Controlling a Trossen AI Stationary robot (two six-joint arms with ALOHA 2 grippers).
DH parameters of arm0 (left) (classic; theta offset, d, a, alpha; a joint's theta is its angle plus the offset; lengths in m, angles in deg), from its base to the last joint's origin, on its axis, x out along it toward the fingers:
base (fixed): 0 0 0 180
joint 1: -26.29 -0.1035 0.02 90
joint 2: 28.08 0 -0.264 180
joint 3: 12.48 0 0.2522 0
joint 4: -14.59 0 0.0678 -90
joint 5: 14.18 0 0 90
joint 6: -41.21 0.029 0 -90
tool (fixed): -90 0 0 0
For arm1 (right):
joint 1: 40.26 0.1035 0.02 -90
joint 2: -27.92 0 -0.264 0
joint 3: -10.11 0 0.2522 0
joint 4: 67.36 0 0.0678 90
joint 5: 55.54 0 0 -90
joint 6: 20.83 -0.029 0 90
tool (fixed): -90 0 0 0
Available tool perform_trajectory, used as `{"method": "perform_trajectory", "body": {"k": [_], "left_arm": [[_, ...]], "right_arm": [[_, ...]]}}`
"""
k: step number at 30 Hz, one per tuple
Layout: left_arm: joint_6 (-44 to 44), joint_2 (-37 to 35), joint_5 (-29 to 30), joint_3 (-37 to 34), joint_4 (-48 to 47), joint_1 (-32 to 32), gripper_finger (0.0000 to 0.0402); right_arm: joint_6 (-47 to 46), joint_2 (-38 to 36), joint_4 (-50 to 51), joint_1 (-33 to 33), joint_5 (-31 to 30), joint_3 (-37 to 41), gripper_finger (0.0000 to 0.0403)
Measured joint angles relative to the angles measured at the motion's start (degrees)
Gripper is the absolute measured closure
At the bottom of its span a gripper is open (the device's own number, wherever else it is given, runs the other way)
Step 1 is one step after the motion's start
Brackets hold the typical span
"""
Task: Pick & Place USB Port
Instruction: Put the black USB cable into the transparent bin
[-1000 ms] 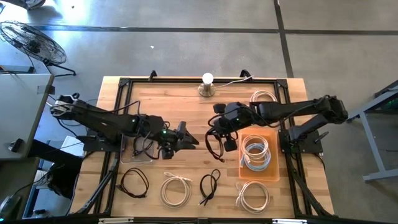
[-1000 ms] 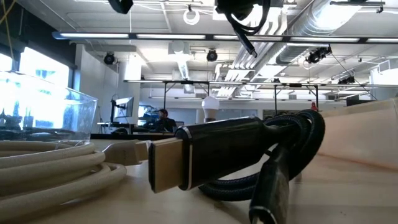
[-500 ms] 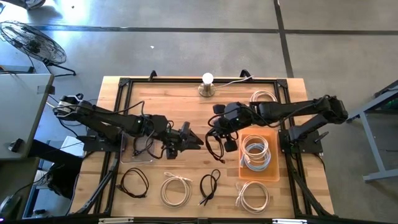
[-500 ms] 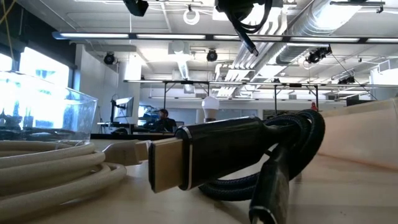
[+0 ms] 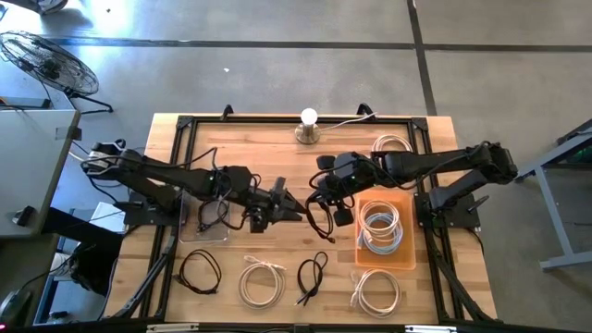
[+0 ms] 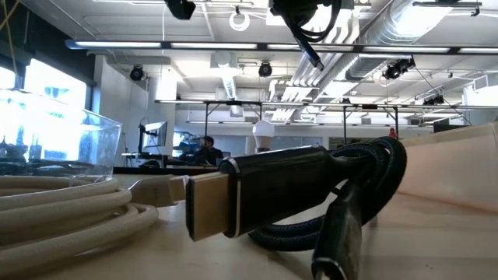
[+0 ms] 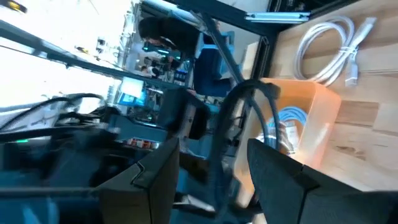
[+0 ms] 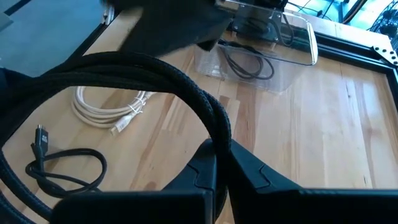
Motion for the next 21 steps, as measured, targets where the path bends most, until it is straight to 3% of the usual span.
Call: {"method": "perform_trajectory", "body": {"k": [15,21], "left_arm": [[0.7,3.1,1.7,0.0,4.4,0.0,0.0219],[0.7,3.1,1.7,0.0,5.3,0.0,0.0252]], "right_arm": [[0.0,0.0,0.5,0.0,0.0,0.0,0.0395],[0.0,0.0,0.5,0.0,0.0,0.0,0.0395]]}}
